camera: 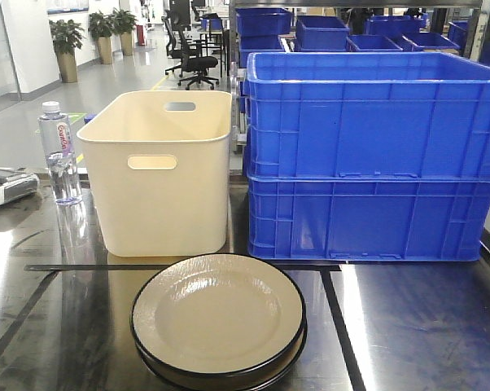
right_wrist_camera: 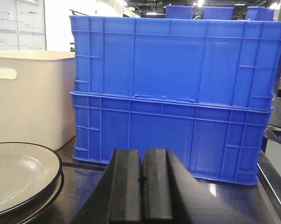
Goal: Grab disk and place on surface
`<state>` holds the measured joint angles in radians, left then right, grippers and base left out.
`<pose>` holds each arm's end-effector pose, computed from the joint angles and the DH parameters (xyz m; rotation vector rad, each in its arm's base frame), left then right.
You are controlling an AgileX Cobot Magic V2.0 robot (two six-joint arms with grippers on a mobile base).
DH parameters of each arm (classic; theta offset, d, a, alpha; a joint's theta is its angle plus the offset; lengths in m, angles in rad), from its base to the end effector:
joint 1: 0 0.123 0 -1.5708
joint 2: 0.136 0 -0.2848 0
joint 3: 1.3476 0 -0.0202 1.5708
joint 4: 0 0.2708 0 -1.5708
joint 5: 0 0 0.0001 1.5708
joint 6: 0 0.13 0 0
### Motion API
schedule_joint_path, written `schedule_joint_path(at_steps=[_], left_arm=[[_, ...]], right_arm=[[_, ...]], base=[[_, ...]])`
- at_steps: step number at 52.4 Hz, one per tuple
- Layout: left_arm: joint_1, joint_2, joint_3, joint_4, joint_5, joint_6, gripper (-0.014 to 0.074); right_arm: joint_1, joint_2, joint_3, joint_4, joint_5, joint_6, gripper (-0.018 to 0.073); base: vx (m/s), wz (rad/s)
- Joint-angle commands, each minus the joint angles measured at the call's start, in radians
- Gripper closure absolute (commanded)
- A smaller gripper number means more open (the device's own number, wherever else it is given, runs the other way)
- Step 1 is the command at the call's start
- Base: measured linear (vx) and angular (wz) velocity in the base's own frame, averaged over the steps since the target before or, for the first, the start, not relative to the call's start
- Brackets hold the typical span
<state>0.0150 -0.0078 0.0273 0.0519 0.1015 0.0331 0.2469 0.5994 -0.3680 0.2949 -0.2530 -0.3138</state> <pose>0.1162 0.0024 0.1934 0.0519 1.6042 0.0816 0.1853 0.0370 0.3078 -0.1430 1.4670 0.1244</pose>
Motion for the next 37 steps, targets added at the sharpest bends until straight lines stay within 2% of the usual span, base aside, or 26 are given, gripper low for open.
schedule_joint_path(at_steps=[1,6,14,19,27,34,37], left_arm=[[-0.007,-0.015,0.013,-0.010,-0.076,-0.004,0.0598],[-0.007,-0.015,0.013,-0.010,-0.076,-0.004,0.0598],[-0.007,-0.015,0.013,-0.010,-0.076,-0.004,0.0598],[-0.007,-0.015,0.013,-0.010,-0.076,-0.004,0.0598],[-0.007,-0.015,0.013,-0.009,-0.076,-0.004,0.0598],[-0.007,-0.015,0.013,-0.009,-0.076,-0.004,0.0598],[-0.007,-0.015,0.013,-0.009,-0.076,-0.004,0.0598]], right_arm=[[-0.002,-0.001,-0.028,-0.010,-0.082,-0.002,0.0568],[-0.002,-0.005,0.002,-0.058,-0.076,0.022,0.0568],[-0.004,-0.075,0.133,-0.238,-0.053,0.190,0.0568],[-0.027,-0.159,0.223,-0.244,0.016,0.227,0.0568],[-0.131,-0.351,0.342,-0.236,0.159,0.266,0.0568],[-0.187,-0.552,0.421,-0.244,0.216,0.267,0.0568],[-0.201,-0.628,0.416,-0.261,0.293,0.267,0.0568]], base=[[0.00,0.00],[0.00,0.00],[0.00,0.00],[0.00,0.00],[0.00,0.00],[0.00,0.00],[0.00,0.00]])
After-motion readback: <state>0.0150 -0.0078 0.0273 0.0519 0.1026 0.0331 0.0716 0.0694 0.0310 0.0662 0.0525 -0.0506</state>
